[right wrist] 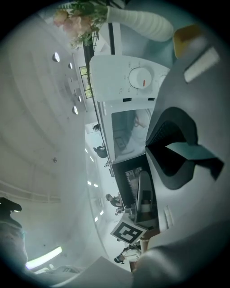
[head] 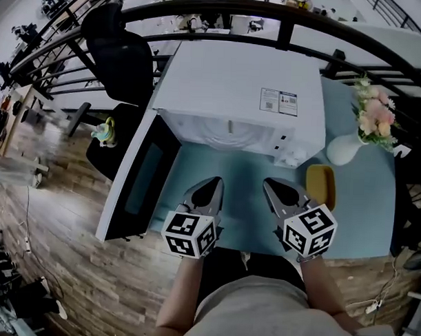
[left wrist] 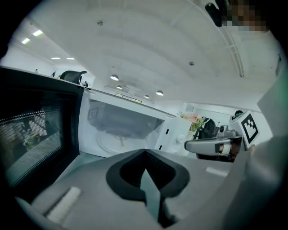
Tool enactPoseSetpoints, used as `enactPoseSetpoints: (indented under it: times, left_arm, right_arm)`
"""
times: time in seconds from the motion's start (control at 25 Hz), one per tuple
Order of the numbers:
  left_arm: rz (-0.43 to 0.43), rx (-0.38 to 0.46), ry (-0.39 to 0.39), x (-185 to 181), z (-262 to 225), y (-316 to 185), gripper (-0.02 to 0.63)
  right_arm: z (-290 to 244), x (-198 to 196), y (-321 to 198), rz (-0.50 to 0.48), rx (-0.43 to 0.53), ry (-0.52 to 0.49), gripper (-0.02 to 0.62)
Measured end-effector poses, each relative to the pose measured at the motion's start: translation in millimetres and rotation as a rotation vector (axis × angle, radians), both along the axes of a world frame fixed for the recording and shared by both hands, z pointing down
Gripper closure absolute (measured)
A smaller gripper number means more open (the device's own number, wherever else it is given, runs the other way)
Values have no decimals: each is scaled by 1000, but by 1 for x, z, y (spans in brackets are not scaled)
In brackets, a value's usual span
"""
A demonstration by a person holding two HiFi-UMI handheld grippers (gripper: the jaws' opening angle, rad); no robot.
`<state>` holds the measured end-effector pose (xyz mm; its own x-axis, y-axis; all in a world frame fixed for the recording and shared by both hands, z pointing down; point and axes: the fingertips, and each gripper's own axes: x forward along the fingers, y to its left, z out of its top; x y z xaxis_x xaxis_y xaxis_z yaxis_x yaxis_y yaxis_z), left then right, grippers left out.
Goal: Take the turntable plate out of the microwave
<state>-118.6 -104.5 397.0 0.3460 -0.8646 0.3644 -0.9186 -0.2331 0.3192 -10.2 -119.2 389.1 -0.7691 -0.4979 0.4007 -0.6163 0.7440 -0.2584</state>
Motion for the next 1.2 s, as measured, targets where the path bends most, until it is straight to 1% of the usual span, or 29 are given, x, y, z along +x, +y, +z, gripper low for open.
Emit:
enactPoseSetpoints:
  times: [0.24,0.4,0.48,0.64,0.76,0.84,0.96,1.0,1.08,1.2]
  left_arm:
    - [76,-40,13,-14,13,-17,603]
    - [105,-84,27,-25,29,-23,603]
    - [119,-102,50,-30,36,-28,603]
    - [123,-133,135,-35,50,-40,603]
    - [155,-172,133,-33,66,-49,603]
    - [176,-193,131,-31,76,-55,571]
    - [185,-204,152,-29,85,-65,568]
    - [195,-213,169,-27,88,-68,556]
    - [213,-241,215,-22,95,-73,504]
    - [201,-280,271,-21,105,-80,462]
  right_arm:
    - [11,-19,-9,82,-30,-9,572]
    - [20,-30,-14,121,-49,-6,572]
    - [24,-34,-16,142,-57,-2,572]
    - [33,-37,-18,183,-72,11,572]
    - [41,-35,-19,217,-87,16,572]
    - [46,-34,-19,235,-97,21,572]
    - [56,-33,-18,260,-116,27,572]
    - [59,-32,-17,267,-124,30,572]
    - [67,-32,-15,272,-140,42,572]
    - [75,-34,-12,275,-156,58,572]
